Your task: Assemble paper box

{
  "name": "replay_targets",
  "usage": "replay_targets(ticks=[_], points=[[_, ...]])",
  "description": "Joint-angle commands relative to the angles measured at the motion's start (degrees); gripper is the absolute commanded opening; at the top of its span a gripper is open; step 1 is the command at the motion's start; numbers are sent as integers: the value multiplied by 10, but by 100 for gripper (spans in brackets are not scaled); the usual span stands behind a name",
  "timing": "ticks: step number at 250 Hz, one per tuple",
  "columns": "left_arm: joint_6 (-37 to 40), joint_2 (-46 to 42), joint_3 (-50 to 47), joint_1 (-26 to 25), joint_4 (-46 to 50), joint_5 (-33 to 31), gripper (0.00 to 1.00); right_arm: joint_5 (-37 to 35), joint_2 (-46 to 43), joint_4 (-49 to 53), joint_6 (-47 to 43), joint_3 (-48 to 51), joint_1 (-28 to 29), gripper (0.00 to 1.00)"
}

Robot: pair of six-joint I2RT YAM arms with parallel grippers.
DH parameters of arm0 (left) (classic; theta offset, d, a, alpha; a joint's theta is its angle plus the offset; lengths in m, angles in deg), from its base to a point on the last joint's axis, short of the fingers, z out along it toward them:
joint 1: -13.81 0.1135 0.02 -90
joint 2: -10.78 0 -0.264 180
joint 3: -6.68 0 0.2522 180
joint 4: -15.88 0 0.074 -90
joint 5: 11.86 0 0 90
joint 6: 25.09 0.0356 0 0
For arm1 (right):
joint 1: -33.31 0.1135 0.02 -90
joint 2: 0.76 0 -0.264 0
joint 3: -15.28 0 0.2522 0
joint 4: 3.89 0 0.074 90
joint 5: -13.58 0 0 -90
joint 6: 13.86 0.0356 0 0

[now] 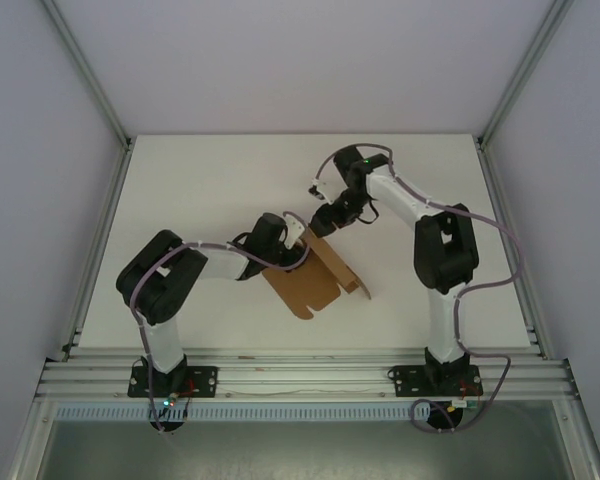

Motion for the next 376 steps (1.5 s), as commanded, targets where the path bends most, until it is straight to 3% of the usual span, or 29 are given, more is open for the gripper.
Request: replay_targets(ticks=[1,35,129,183,220,257,273,321,330,376], points=[[7,-17,-7,3,17,7,46,-45,21,36,-23,-5,-14,54],[2,-29,-22,16,-23,23,49,-37,29,77,-67,-18,-18,55],[52,39,77,39,31,145,61,-34,67,112,-82,-64,-27,54],[69,91,130,41,61,172,60,-29,89,135,-98,-90,-30,54],[76,112,161,41,58,194,51,-16,108,154,-105,-113,-36,54],[64,134,197,41,58,209,30,-14,115,161,-100,-124,-50,54],[53,141,208,40,58,207,26,-11,117,162,-97,-126,-55,54],[-1,113,200,32,39,147,8,-14,104,160,-83,-126,-57,56],[-8,108,196,27,38,114,0,-20,100,152,-68,-125,-58,59],[-9,104,196,6,88,-12,0,-60,56,79,28,-102,-58,71]])
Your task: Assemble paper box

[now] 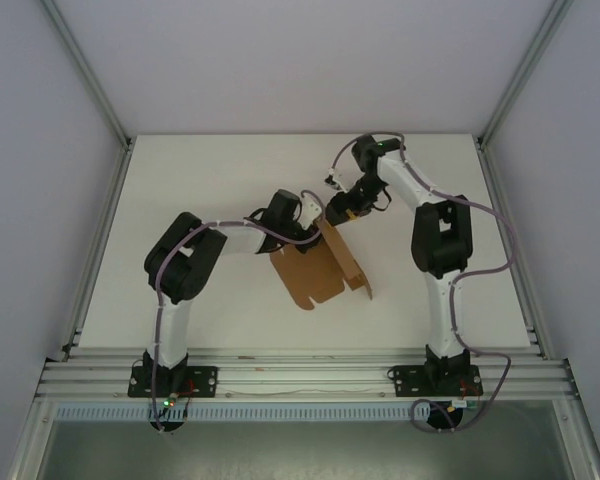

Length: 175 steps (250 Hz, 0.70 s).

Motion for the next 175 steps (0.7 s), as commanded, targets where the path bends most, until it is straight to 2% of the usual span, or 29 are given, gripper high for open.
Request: replay_targets(ticks=[1,21,39,60,98,175], points=[[-23,-20,2,-10,15,-114,0,-66,-29,-41,71,21,4,71],[-31,-28,-12,-25,21,-174,0,-72,-62,-78,108,45,5,74],[-45,-37,-34,-39,16,-197,0,-85,-98,-125,148,84,5,76],[-64,-49,-64,-47,1,-196,0,-98,-127,-150,179,117,5,76],[-77,-57,-96,-57,-16,-217,0,-97,-139,-159,179,154,5,74],[-89,-31,-106,-61,-77,-213,0,-14,-125,-167,162,171,8,71]])
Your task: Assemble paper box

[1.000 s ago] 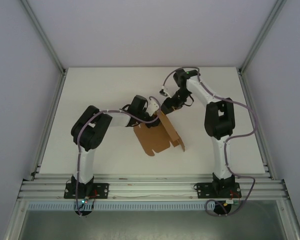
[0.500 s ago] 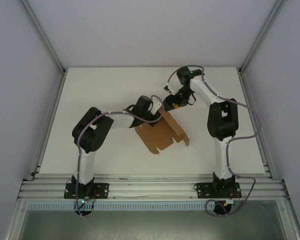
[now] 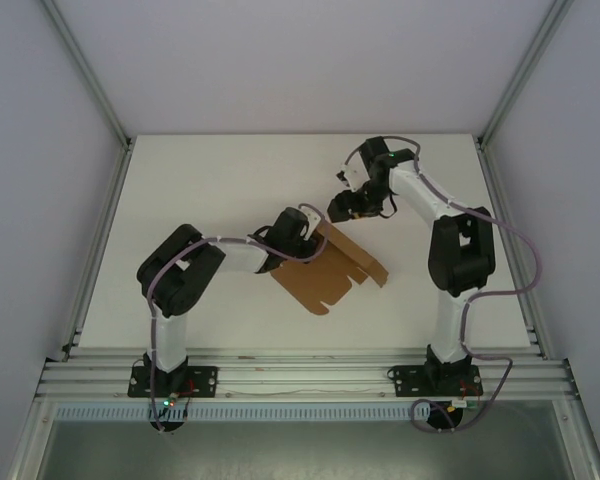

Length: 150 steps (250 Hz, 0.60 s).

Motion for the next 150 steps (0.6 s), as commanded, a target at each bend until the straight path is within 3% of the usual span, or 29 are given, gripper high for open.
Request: replay_targets(ticks=[1,102,117,150], points=[[-12,26,-9,-2,-8,-15,0,32,1,-13,2,14,6,71],[-9,12,-31,-1,-30,11,0,-39,30,-35,-7,57,6,69],[-6,7,-31,0,-16,-1,13,-42,35,-30,-8,51,4,69],[-8,-11,-38,11,-12,3,29,-45,46,2,-23,22,2,68]])
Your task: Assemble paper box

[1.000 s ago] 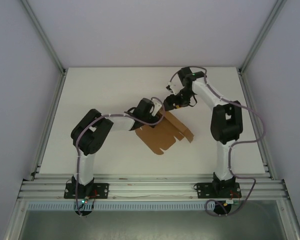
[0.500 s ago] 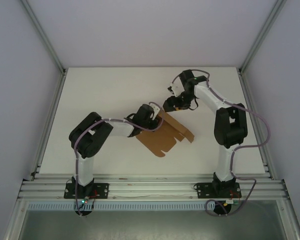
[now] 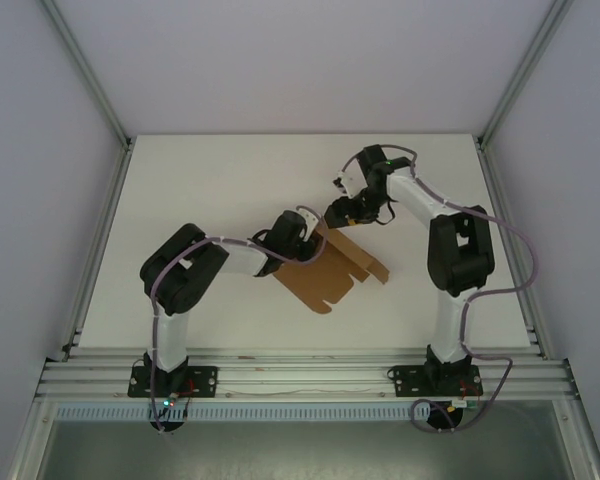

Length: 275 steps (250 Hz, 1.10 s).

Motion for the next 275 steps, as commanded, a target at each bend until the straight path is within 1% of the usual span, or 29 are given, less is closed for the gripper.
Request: replay_targets(ticks=[1,15,49,51,78,112,113,143,183,190,198,214,231,237,249,265,275], points=[[-1,-22,-18,11,32,-2,29,-70,40,38,-19,-14,-2,68],[-8,-29,-24,21,23,11,35,-69,49,56,-30,-30,-2,68],[-20,-32,-32,53,-10,70,41,-65,72,91,-46,-62,-3,67],[-20,-44,-32,55,-11,74,41,-65,72,92,-47,-63,-2,67],[2,-49,-25,62,-20,114,44,-64,81,96,-47,-74,-2,67],[32,-39,3,63,-14,163,45,-59,94,109,-49,-93,-2,67],[33,-29,3,63,-13,165,45,-59,94,109,-49,-94,-2,67],[45,-3,40,62,7,184,45,-57,105,124,-55,-109,-4,67],[41,19,66,63,-3,168,44,-40,111,131,-55,-119,-12,67],[40,24,72,63,-2,164,42,-35,111,131,-53,-119,-13,67],[39,30,81,63,2,163,37,-31,111,130,-49,-120,-16,67],[36,41,93,63,6,157,24,-24,113,129,-46,-121,-20,66],[25,56,99,62,-4,131,10,-14,112,131,-46,-121,-21,66],[19,61,104,62,0,122,0,-12,110,131,-48,-120,-22,66],[8,69,110,60,1,97,0,-11,108,128,-44,-116,-23,67],[-1,72,111,55,14,45,0,-21,98,120,-34,-111,-22,72],[-7,67,107,49,16,-1,0,-31,87,109,-19,-106,-23,72]])
